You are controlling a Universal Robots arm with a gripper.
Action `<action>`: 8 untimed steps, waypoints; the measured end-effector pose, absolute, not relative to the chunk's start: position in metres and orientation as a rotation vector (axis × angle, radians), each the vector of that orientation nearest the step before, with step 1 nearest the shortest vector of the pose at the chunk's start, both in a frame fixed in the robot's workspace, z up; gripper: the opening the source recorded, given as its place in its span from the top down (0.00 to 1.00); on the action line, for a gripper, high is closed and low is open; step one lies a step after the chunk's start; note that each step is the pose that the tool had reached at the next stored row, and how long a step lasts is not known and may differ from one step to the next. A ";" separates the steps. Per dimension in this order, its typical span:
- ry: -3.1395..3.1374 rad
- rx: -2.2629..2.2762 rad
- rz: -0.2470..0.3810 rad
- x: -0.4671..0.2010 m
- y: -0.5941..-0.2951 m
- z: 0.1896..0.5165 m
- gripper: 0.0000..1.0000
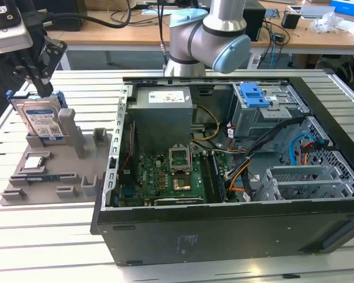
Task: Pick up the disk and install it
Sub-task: 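Reach for the disk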
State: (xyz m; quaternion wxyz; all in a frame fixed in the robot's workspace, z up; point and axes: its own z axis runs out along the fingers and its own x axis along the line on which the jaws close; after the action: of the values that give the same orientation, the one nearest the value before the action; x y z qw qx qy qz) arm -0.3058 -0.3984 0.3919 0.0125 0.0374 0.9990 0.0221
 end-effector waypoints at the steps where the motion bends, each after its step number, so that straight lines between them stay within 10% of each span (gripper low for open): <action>1: 3.114 0.117 0.069 -0.308 -0.398 0.392 0.89; 8: 3.114 0.117 0.069 -0.326 -0.398 0.391 0.89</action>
State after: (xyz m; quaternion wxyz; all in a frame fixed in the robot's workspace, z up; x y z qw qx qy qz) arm -0.3256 -0.3982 0.3906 0.0124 0.0374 0.9990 0.0221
